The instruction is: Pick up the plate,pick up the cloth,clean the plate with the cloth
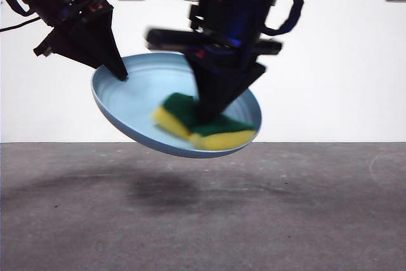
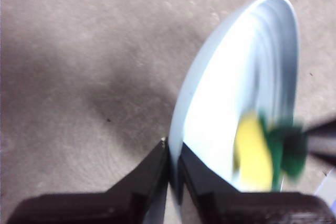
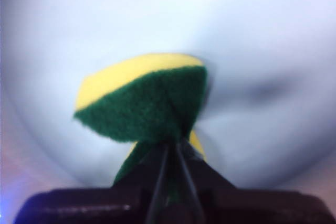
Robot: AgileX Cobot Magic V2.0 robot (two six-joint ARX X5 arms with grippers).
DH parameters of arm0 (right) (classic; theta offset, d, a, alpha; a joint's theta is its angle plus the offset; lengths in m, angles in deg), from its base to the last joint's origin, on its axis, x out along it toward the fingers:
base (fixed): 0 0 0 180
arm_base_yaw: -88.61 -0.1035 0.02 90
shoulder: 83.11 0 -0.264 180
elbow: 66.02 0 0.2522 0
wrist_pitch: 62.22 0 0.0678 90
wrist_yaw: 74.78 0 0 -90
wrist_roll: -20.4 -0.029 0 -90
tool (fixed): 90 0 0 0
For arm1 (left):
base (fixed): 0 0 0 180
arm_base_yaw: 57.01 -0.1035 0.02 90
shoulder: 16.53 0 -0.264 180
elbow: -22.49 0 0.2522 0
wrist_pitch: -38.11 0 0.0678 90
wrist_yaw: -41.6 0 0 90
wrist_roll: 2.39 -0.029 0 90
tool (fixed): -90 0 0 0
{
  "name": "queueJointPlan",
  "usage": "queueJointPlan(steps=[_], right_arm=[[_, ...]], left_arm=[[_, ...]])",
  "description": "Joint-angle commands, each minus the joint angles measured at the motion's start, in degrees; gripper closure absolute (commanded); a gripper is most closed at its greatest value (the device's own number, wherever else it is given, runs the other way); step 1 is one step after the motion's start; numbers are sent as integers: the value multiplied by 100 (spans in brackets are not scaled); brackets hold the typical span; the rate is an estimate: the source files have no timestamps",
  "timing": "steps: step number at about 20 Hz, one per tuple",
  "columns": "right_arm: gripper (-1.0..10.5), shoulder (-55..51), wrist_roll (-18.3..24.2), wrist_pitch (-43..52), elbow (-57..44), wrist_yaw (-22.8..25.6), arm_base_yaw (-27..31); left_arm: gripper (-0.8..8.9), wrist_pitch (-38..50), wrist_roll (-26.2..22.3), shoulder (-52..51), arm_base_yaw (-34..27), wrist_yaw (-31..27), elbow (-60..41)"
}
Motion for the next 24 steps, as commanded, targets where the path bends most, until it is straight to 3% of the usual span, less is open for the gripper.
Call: queueJointPlan(steps=[1,5,8,13,15,17,19,21,24], right_arm=[[958,103,22,289,-87,638,179],[958,103,17,1200,-87,518,376],[958,103,-26,1902,-87,-122,450],[958,103,-48,2551,-87,-1641,431],[958,103,-48,2535,-87,-1843,358],[958,37,-48,2402,-87,-1832,313],[958,-116,-92,2122,-87,-1803,304],[958,-310,-133,1731,-87,-1733,304],[958,-656,-129,1078,-87,-1130,306]], left_arm=[[821,-144,85,-15,20,328,7],[822,-219,74,-15,24,328,7],[822,-219,74,-15,24,330,7],[822,-184,22,-15,24,243,7],[822,-175,-83,-15,24,-341,7],[822,-173,-179,-2,24,-1364,7],[822,-136,-208,72,-26,-1958,7],[822,-31,-205,260,-190,-1921,7],[822,144,-205,767,-319,-1932,7]])
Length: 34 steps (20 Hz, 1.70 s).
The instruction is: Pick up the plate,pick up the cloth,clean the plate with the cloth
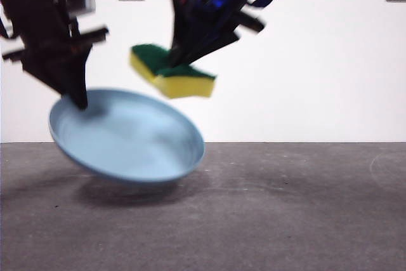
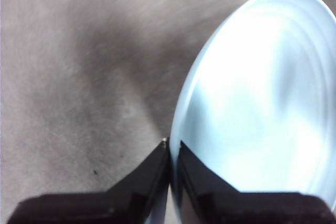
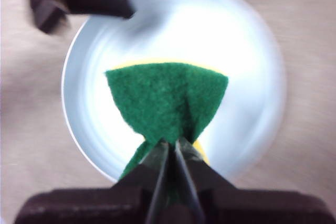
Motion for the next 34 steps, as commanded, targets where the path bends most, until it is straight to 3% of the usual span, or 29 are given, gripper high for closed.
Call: queueJointPlan(steps=[1,6,8,12,13,16,17,20,24,26,30,34], right_arm=[[958,-203,-55,-402,-61,385,0],[958,-717,-57,-1259,-61,922,35],[958,-887,-59,-1495,-61,929,42],[958,-1145,-59,-1676,-61,929,46],[958,-1176,-61,-1672,-61,929,46],[958,-1213,-61,-1674,-61,925,118],[958,-1213,-66,-1676,-61,916,144],[958,-1211,-81,-1670,-61,911,269],[958,-1196,-243,-1652,-61,909,553],[958,-1132,-411,-1606,-61,881,706],[958,-876,-546,-1384,-61,835,1021],[958,-376,-575,-1093,-61,221,1432]], left_arm=[[822,155,-55,426,-68,17,-11],[821,726,-42,1263,-133,-168,-11],[821,911,-28,1436,-133,-573,-11],[810,1123,-31,1537,-181,-619,-11],[770,1158,-31,1537,-181,-599,-11],[372,1158,-20,1537,-181,-568,-11],[344,1130,11,1537,-179,-546,-11],[344,881,411,1521,-175,-507,-11],[344,734,721,1038,-107,68,-11],[344,841,968,520,-28,-24,-11],[344,964,999,-824,181,-304,-11],[345,938,977,-1982,457,-365,-125]])
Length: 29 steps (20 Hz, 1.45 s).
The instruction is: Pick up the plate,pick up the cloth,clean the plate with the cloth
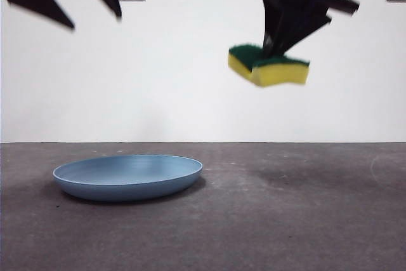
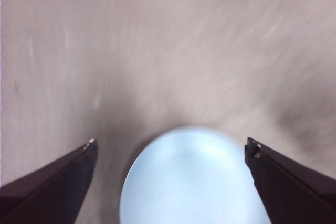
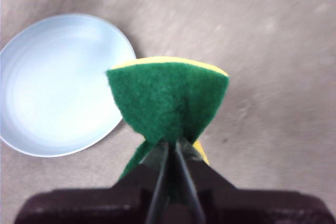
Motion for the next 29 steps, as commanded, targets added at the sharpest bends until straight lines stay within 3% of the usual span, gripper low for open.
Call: queueJointPlan(steps=[1,11,17,19,23,29], right_arm=[[958,393,-81,221,-61,-59,142],[958,2035,-76,789,-61,-160,341],[940,2317,-76,800,-61,-162,339],[848,2317,-76,756,-61,-160,345],[501,2317,-81,756,-61,-162,334],[464,2267,-79,745,-61,-160,334]], left_arm=[[346,-20,9,-577,184,-138,-260],[346,-136,151,-3351,483,-247,-2476],[346,-796,190,-4256,555,-267,-2643],[346,-872,188,-4301,553,-267,-2643],[346,-994,188,-4301,555,-267,-2643],[346,-1086,181,-4301,553,-280,-2643]])
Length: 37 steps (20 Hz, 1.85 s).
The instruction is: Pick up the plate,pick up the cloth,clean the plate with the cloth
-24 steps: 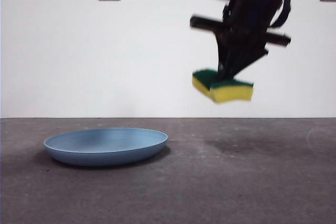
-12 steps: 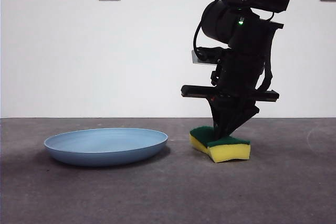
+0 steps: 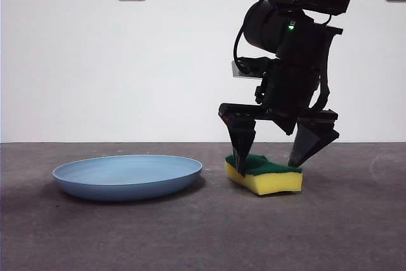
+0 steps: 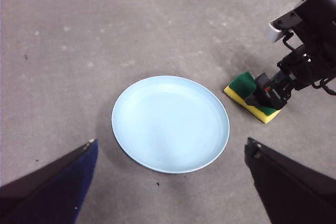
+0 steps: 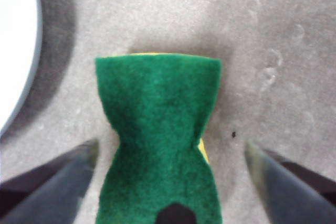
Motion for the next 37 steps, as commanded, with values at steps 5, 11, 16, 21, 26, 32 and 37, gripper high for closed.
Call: queueJointPlan(steps=[5,11,16,21,26,32,37], right_arm=[[475,-391,-35,-46,-55,-7,-9],[955,-1554,-11,-599,-55,-11,-107],[956,-2522,31,-658,-57,7,-332],[956,-3370,118,-328,-568,214,-680],[957,-4684,39,704,-2041,544,-977],[956,-6227,-149,1043,-3506,966,-1025],[946,-6365,-181,907,-3506,1084,-1021]], left_arm=[[347,-22,11,-20,15,-278,-37],[788,24,-136,11,15,-306,-37],[821,234,-463,223,9,-337,-37],[822,634,-680,214,9,-575,-170],[822,1554,-514,-70,9,-577,-981],[822,2852,-66,-732,11,-570,-2264],[816,2761,-46,-684,11,-581,-2262]])
